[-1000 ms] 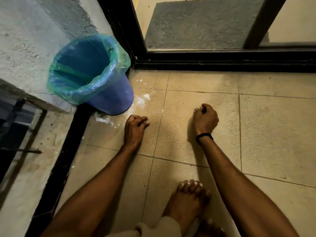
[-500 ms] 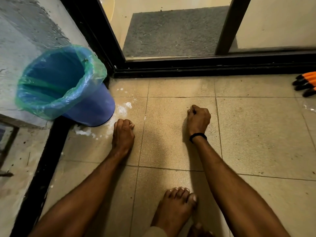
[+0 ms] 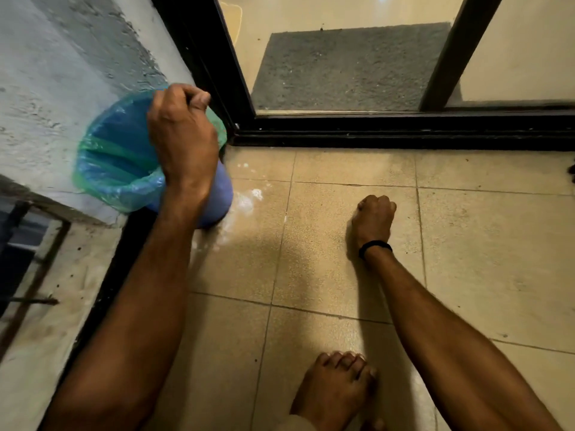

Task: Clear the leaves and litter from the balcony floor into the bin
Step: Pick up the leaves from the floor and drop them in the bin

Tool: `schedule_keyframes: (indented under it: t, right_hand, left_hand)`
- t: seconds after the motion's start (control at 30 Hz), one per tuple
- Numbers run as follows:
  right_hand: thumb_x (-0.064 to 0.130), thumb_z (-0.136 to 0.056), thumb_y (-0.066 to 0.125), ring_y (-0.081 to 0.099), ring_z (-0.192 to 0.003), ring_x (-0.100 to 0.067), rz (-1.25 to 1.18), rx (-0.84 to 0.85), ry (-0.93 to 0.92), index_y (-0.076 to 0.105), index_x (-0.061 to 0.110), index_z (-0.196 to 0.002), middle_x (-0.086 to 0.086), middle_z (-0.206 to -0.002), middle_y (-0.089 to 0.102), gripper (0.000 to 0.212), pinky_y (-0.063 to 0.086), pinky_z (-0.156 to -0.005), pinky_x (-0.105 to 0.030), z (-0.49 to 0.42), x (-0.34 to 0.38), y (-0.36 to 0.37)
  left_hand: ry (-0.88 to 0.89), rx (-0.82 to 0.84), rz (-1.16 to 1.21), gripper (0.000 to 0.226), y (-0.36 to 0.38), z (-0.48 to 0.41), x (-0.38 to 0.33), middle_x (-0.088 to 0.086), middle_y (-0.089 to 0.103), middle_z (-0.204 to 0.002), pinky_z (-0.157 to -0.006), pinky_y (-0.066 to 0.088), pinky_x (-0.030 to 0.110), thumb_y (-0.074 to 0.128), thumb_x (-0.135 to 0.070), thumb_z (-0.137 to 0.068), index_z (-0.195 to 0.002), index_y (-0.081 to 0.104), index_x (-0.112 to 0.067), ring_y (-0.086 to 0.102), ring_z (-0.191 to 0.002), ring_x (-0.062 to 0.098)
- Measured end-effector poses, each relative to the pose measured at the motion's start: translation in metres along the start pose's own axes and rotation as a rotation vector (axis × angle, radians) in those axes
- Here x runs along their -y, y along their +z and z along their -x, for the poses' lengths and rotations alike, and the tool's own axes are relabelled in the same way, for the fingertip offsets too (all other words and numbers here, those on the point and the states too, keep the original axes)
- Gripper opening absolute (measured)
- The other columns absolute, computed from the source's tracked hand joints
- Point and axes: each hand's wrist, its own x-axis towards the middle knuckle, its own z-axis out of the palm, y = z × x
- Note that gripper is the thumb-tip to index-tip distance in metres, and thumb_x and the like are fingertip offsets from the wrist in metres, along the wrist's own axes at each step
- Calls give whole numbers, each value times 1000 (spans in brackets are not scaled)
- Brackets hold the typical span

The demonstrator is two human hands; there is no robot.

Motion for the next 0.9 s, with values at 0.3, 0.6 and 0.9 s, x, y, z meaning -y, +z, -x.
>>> schedule_keyframes:
  t: [0.3, 0.6, 0.9]
  right_hand:
    - [19, -94, 61, 67, -91, -23, -394, 67, -264, 74, 11, -88, -6, -93, 74, 16, 50, -77, -31, 1, 144, -81]
    - [21, -90, 54, 62, -106, -26, -365, 115, -916, 72, 16, -108, -6, -109, 71, 26, 40, -84, -31, 47, 335, -101]
    - [7, -78, 52, 65, -92, -36, -452, 25, -859, 75, 11, -95, -10, -92, 74, 29, 46, -78, -40, 72, 316, -68]
  left_hand:
    - [-638, -685, -10, 20, -365, -56, 116, 19, 70, -112, -98, 50, 31, 55, -22, -85, -92, 73, -14, 61, -117, 37]
    - [-825, -927, 74, 31, -385, -8, 169, 14, 74, -109, -93, 50, 35, 71, -39, -85, -105, 76, -17, 66, -108, 34]
    - [-765, -1071, 79, 32, -379, 10, 160, 4, 76, -100, -89, 53, 33, 65, -44, -82, -100, 76, -20, 70, -99, 25]
